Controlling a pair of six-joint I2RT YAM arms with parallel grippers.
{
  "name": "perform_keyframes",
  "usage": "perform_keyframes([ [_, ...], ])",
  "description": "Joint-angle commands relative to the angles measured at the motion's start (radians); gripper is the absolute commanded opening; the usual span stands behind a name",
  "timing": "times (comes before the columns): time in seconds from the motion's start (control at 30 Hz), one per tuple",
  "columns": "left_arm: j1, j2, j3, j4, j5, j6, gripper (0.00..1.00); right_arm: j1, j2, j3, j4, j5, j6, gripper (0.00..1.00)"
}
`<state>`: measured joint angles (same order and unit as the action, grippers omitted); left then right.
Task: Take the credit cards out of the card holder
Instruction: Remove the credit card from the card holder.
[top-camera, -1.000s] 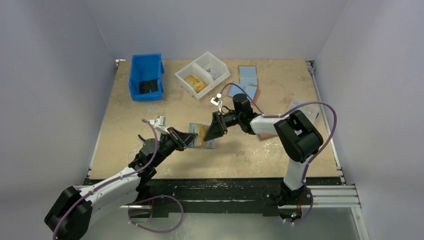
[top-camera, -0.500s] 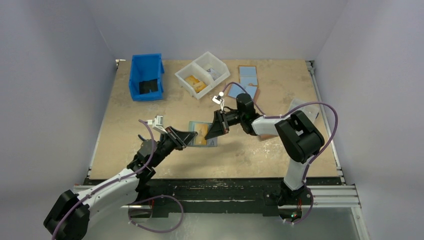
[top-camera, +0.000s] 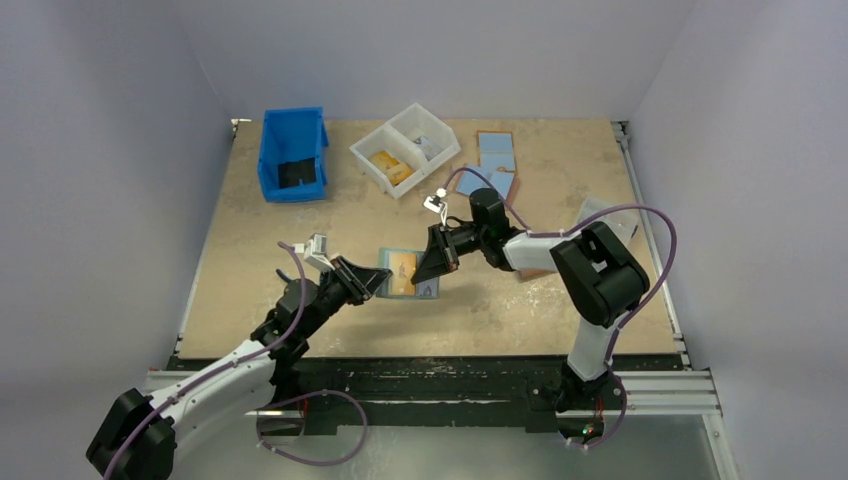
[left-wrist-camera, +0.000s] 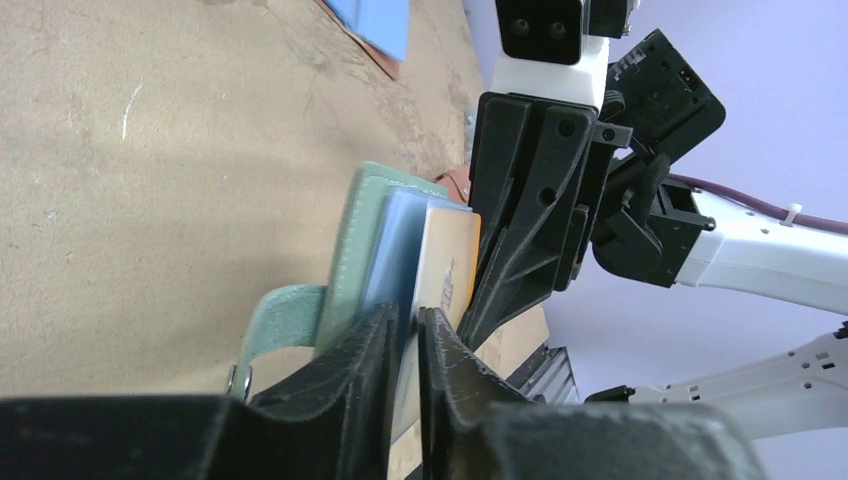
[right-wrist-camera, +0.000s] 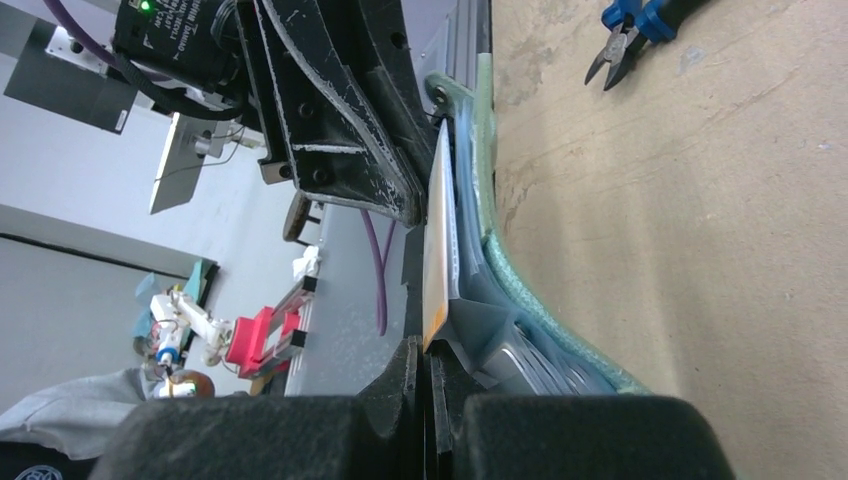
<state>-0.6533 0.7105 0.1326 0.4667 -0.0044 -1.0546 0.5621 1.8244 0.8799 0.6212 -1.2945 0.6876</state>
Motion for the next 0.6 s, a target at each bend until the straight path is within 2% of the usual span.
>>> perform_keyframes([
  [0.0, 0.015, -0.018, 0.012, -0.003, -0.003, 0.020, 0.12, -0.009, -0.017, 0.040, -0.034, -0.029, -0.075, 0.00],
  [0.1, 0.023, -0.015, 0.001, 0.024, 0.026, 0.019, 0.00, -0.011, 0.001, 0.045, -0.062, -0.036, -0.101, 0.00],
  [0.33, 0.038, 0.005, -0.037, 0.067, 0.053, 0.018, 0.00, -0.015, 0.026, 0.059, -0.129, -0.021, -0.167, 0.00],
  [0.5, 0.048, -0.017, -0.038, -0.067, 0.008, 0.057, 0.00, -0.033, 0.064, 0.077, -0.226, 0.027, -0.238, 0.00],
  [0.57, 0.049, -0.034, -0.030, -0.130, 0.007, 0.078, 0.18, -0.035, 0.078, 0.085, -0.264, 0.044, -0.272, 0.00],
])
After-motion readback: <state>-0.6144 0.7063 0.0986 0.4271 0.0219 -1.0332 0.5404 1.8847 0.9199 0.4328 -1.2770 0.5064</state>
